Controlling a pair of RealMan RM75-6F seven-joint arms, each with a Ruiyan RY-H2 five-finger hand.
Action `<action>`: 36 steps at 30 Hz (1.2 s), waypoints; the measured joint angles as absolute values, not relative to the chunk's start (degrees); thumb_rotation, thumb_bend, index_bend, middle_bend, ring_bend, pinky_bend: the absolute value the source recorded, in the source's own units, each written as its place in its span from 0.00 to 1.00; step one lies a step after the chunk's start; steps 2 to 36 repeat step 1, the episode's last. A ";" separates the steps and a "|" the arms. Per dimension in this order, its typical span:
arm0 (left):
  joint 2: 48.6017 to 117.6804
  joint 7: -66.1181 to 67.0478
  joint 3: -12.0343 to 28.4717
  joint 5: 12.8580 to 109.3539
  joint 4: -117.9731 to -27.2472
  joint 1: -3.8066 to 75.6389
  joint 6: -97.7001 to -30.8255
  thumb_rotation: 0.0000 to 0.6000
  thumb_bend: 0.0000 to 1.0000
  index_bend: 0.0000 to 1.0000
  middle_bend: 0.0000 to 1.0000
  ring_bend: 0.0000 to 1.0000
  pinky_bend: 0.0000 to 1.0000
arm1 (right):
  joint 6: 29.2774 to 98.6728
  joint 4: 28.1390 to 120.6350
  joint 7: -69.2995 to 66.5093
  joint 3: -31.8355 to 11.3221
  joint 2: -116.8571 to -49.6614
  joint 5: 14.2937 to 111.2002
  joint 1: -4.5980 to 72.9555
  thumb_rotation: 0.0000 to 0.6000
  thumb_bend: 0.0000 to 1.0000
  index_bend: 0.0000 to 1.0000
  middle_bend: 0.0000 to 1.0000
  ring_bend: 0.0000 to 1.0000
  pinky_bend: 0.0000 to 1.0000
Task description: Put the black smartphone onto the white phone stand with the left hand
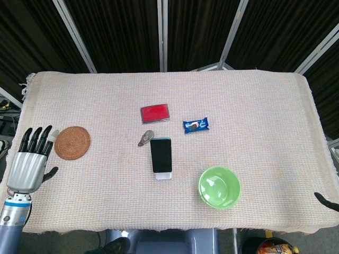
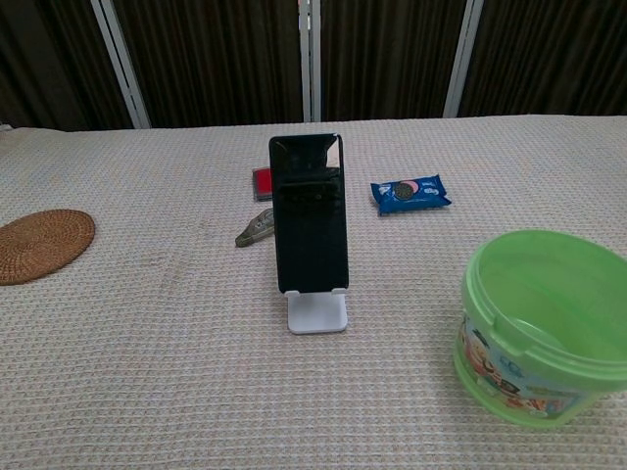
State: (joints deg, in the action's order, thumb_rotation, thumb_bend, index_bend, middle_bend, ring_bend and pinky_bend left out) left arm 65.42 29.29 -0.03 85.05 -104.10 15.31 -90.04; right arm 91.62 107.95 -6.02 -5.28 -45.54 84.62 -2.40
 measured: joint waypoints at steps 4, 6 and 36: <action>64.89 28.16 -0.52 85.38 -103.98 14.72 -90.20 1.00 0.00 0.01 0.00 0.00 0.00 | 91.59 107.83 -6.11 -5.19 -45.51 84.74 -2.42 1.00 0.00 0.00 0.00 0.00 0.00; 64.89 28.16 -0.52 85.38 -103.98 14.72 -90.20 1.00 0.00 0.01 0.00 0.00 0.00 | 91.59 107.83 -6.11 -5.19 -45.51 84.74 -2.42 1.00 0.00 0.00 0.00 0.00 0.00; 64.89 28.16 -0.52 85.38 -103.98 14.72 -90.20 1.00 0.00 0.01 0.00 0.00 0.00 | 91.59 107.83 -6.11 -5.19 -45.51 84.74 -2.42 1.00 0.00 0.00 0.00 0.00 0.00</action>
